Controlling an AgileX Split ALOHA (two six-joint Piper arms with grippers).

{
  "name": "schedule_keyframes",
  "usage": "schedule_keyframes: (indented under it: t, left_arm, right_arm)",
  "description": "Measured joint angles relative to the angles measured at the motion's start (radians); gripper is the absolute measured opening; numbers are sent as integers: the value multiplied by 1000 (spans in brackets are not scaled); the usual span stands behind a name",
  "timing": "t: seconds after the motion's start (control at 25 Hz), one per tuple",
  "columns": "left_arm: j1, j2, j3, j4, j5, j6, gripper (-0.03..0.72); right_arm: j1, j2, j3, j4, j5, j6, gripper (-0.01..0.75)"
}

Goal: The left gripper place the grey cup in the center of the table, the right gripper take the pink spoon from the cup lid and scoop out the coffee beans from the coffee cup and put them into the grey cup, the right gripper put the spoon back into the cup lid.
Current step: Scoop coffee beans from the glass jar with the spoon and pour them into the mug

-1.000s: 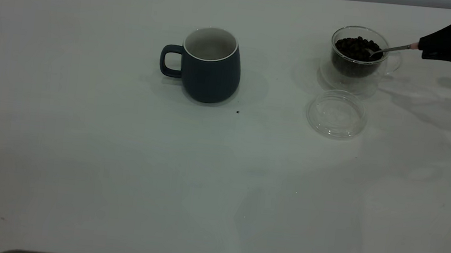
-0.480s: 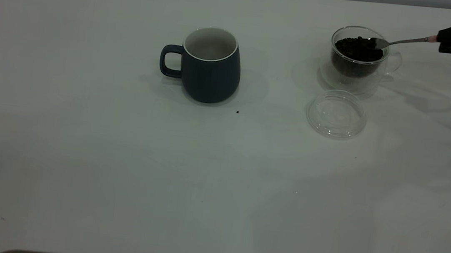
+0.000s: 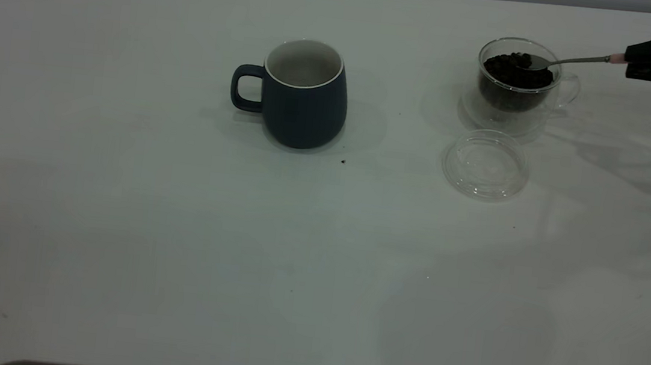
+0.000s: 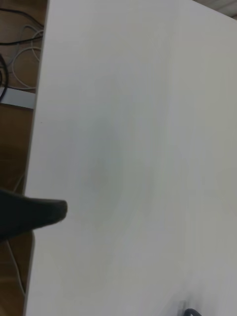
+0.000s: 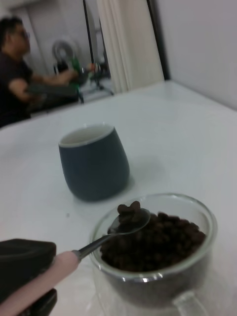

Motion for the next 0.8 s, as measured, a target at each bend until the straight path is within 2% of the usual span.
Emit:
schedule_keyframes:
  t: [0.24,0.56,0.8]
  left_arm:
    - [0,0,0,0,0,0,569]
    - [0,0,0,0,0,0,569]
    - [0,0,0,0,0,0,569]
  right_arm:
    - [0,35,0,85,14,-18,97]
    - [5,32,0,87,14,-19,97]
    - [63,-25,0,84,15,-19,97]
